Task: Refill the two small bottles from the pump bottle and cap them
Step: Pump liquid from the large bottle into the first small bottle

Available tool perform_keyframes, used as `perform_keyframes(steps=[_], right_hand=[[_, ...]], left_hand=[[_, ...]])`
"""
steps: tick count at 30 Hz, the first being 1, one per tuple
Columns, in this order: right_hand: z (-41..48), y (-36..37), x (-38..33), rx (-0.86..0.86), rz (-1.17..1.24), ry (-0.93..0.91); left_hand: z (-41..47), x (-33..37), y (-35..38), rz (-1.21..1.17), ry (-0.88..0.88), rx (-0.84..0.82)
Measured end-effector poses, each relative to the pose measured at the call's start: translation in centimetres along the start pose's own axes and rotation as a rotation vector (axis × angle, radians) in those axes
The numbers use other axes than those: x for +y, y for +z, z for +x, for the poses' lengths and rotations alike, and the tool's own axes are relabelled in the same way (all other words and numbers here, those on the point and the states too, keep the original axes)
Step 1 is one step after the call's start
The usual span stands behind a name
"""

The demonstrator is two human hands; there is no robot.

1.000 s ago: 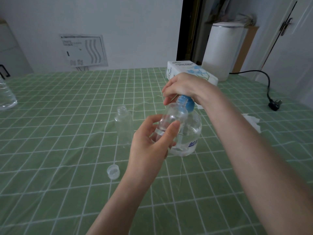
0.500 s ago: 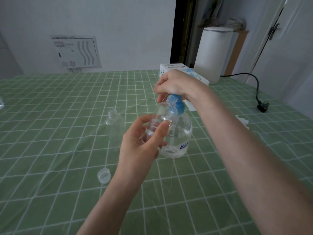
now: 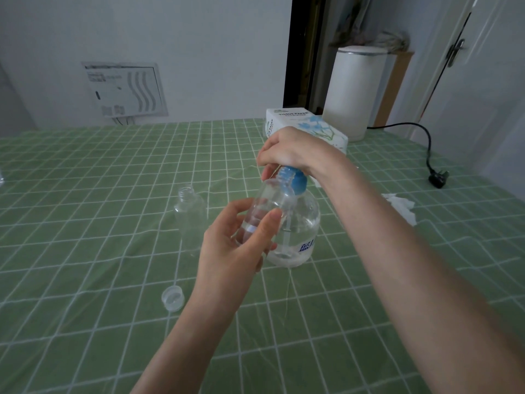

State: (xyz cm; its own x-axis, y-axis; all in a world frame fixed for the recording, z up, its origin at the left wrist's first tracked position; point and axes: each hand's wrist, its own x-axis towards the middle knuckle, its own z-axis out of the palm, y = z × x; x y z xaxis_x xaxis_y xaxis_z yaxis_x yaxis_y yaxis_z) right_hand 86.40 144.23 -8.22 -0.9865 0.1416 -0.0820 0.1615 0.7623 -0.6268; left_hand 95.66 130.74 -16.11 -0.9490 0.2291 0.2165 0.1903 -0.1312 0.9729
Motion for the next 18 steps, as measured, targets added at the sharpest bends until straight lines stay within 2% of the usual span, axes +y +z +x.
perform_keyframes(steps=[6, 18], right_hand=[[0.07, -0.81, -0.53, 0.057, -0.054, -0.026], [-0.27, 0.07, -0.12, -0.003, 0.006, -0.022]], left_hand=[[0.07, 0.22, 0.1, -0.026, 0.005, 0.0], [0.04, 0.03, 0.05, -0.028, -0.01, 0.001]])
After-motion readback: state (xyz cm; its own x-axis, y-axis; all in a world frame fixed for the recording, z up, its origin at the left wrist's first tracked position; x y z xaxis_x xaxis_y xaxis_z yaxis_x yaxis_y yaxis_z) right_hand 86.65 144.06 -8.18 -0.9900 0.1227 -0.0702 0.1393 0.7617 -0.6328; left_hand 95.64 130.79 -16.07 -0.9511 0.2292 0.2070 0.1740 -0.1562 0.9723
